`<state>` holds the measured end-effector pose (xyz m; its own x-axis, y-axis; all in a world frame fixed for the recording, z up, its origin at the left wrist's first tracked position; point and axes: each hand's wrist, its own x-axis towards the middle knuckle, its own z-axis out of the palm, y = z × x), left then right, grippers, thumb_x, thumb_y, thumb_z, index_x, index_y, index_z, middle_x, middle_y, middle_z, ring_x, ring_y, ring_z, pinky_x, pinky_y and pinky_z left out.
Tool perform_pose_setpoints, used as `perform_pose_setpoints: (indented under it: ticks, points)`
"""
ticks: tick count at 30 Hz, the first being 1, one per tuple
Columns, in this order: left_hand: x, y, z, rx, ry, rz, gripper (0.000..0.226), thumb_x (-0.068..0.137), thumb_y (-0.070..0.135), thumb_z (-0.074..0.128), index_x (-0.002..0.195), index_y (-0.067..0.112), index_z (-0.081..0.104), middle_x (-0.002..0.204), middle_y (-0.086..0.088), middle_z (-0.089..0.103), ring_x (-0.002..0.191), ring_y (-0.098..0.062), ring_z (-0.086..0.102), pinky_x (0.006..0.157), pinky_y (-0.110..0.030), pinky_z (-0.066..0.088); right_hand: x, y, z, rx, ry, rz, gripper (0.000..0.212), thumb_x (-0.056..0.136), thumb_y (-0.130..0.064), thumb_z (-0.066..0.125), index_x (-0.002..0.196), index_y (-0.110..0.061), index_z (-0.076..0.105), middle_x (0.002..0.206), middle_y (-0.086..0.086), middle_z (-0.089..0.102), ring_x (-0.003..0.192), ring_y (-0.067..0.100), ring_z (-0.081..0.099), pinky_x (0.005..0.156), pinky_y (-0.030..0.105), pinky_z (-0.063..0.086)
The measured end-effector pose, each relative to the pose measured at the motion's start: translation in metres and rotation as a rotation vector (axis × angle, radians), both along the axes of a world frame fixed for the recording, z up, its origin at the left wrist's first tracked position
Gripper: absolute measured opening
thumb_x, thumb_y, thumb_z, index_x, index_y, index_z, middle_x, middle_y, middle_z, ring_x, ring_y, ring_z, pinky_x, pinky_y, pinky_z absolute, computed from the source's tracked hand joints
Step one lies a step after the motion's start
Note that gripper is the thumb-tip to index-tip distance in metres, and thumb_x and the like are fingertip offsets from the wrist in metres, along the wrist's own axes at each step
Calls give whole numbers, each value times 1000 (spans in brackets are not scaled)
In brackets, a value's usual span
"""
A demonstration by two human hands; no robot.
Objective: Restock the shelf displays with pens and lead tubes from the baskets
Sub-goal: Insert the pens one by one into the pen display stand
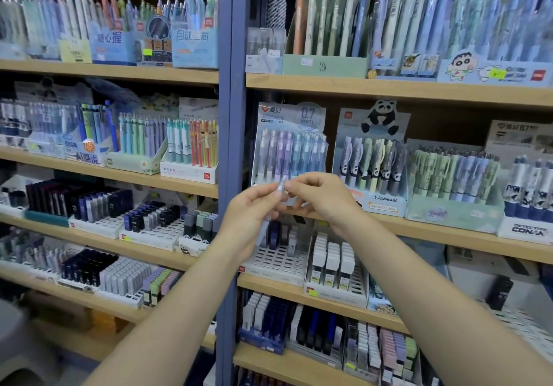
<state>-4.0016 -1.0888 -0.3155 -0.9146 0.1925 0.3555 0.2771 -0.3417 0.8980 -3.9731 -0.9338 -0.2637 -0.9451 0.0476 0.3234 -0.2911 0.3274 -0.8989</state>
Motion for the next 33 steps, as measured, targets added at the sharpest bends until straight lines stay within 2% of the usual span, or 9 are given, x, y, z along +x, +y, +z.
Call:
perform_pose_setpoints:
  ticks: [3, 6, 9, 11, 15, 21, 27, 29, 33]
  points:
    - [-3, -5, -5, 56, -13, 5, 24, 96, 5, 63, 117, 12, 70, 108, -9, 75, 94, -17, 69, 78, -23, 54, -2, -3, -3, -18, -17, 16, 14, 89, -26, 76, 94, -13, 76, 72, -1, 70, 67, 11, 64, 72, 32, 55]
    - [-4, -6, -4, 122, -32, 5, 20, 93, 3, 65, 110, 12, 72, 99, -5, 78, 91, -15, 71, 79, -24, 56, -5, -8, -6, 5, -41, 60, 16, 86, -24, 79, 98, -14, 75, 78, -2, 73, 71, 12, 66, 70, 29, 55]
    - [-5, -10, -1, 148, -31, -28, 21, 95, 4, 63, 114, 10, 70, 103, -8, 77, 97, -18, 73, 87, -27, 57, -7, -11, -2, -12, -16, 43, 15, 88, -20, 76, 101, -14, 72, 84, 0, 73, 73, 13, 68, 70, 30, 57]
    - [-8, -15, -1, 127, -41, 24, 21, 96, 8, 63, 116, 11, 70, 105, -9, 76, 97, -17, 73, 81, -25, 58, -9, -10, 8, -35, 49, 6, 12, 93, -16, 71, 103, -12, 68, 92, 4, 73, 73, 16, 69, 70, 32, 59]
    - [-26, -23, -4, 65, -136, 296, 15, 96, 19, 68, 110, 19, 68, 113, -5, 70, 101, -19, 69, 68, -25, 57, -19, -4, 39, -74, 264, -127, 6, 100, -15, 58, 106, -13, 58, 95, 8, 70, 76, 22, 72, 71, 33, 61]
    - [-38, -8, -3, -26, -302, 227, 43, 91, 38, 72, 126, 21, 54, 114, -8, 63, 92, -25, 72, 59, -32, 61, -42, -14, 50, 40, 383, -207, 4, 101, -16, 57, 101, -18, 54, 93, 10, 70, 73, 19, 72, 73, 36, 61]
    - [-49, -2, -9, 37, -329, 221, 43, 92, 38, 71, 126, 16, 57, 114, -11, 67, 81, -26, 76, 55, -29, 58, -55, -19, 39, 154, 364, -231, 15, 100, -14, 58, 90, -23, 52, 81, 4, 66, 69, 16, 69, 78, 49, 59]
    - [-51, -1, -10, 48, -325, 248, 38, 92, 37, 71, 120, 15, 59, 114, -10, 67, 77, -24, 76, 54, -27, 57, -58, -21, 39, 204, 367, -237, 8, 100, -15, 58, 99, -20, 51, 78, 6, 66, 71, 20, 70, 78, 50, 58]
    - [-53, 2, -10, 19, -304, 310, 28, 92, 37, 71, 108, 16, 62, 113, -1, 68, 66, -18, 74, 50, -25, 52, -62, -25, 40, 428, 456, -280, 28, 99, -15, 58, 122, -21, 42, 71, 9, 66, 68, 25, 66, 65, 38, 52]
